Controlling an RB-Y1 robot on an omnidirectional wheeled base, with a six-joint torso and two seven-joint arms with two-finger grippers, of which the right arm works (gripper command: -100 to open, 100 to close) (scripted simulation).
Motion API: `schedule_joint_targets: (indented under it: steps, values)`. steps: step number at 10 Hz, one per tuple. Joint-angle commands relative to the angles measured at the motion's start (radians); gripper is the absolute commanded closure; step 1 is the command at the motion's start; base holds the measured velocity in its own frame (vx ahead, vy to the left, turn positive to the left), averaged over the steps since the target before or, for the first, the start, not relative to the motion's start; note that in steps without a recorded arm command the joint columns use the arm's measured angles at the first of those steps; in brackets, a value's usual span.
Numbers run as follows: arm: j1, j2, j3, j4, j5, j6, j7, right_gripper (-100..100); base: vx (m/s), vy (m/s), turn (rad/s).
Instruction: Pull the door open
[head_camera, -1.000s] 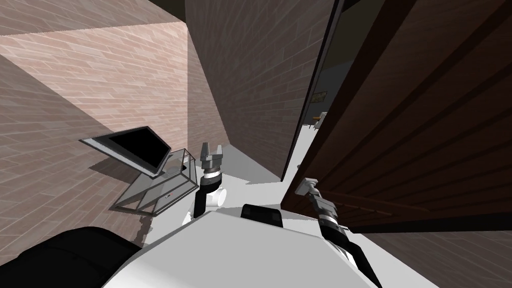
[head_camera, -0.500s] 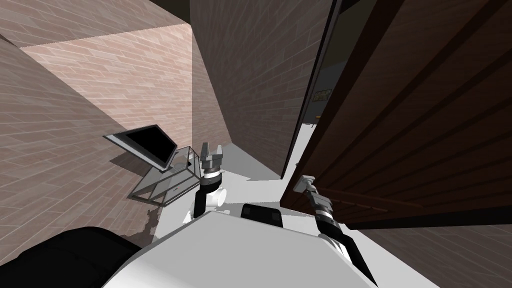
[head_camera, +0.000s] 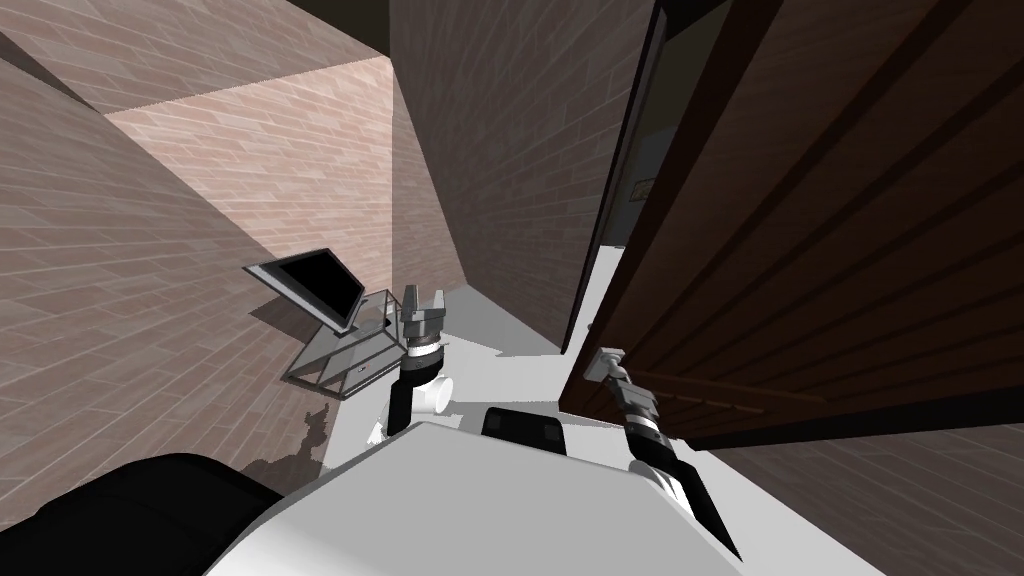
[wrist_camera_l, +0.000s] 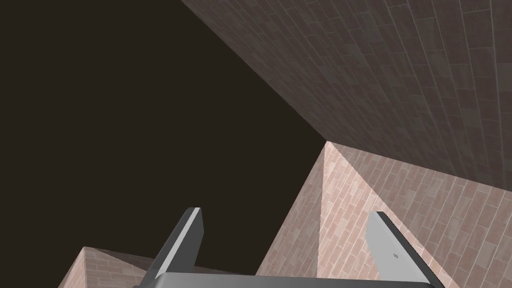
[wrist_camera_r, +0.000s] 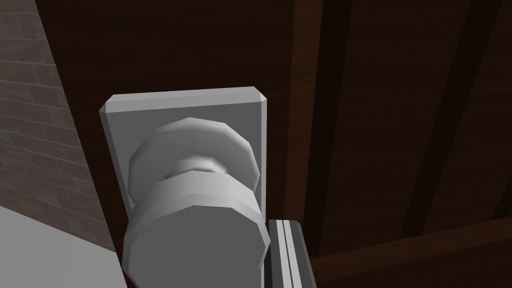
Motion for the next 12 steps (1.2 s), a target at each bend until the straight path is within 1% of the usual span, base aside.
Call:
schedule_joint_targets:
  steps: [1,2,3,4,7,9,10,11,12]
  values:
    - [-0.016,0.004,0.028,-0.004,0.012,0.001,-0.007,-100,-0.077,-0.014,0.016]
    - [-0.023,0.004,0.03,-0.001,0.016,-0.001,-0.009,-100,-0.059,-0.009,0.0]
    - [-0.014,-0.007,0.006,0.017,0.008,-0.008,-0.013,-100,-0.021,-0.037,-0.036]
    - [0.016,-0.028,-0.006,-0.009,-0.019,0.009,-0.021,-100,0.047,0.008,-0.084]
    - [0.038,-0.046,-0.013,-0.036,-0.041,0.024,-0.026,-100,0.065,0.059,-0.037]
    - [0.053,-0.057,-0.017,-0.054,-0.055,0.033,-0.03,-100,0.049,0.018,-0.01]
    - [0.061,-0.057,-0.024,-0.035,-0.055,0.032,-0.03,-100,0.023,-0.017,-0.027]
    - [0.061,-0.057,-0.024,-0.035,-0.055,0.032,-0.03,100,0.003,-0.02,0.0]
    - [0.061,-0.057,-0.024,-0.035,-0.055,0.032,-0.03,100,-0.006,-0.008,0.0]
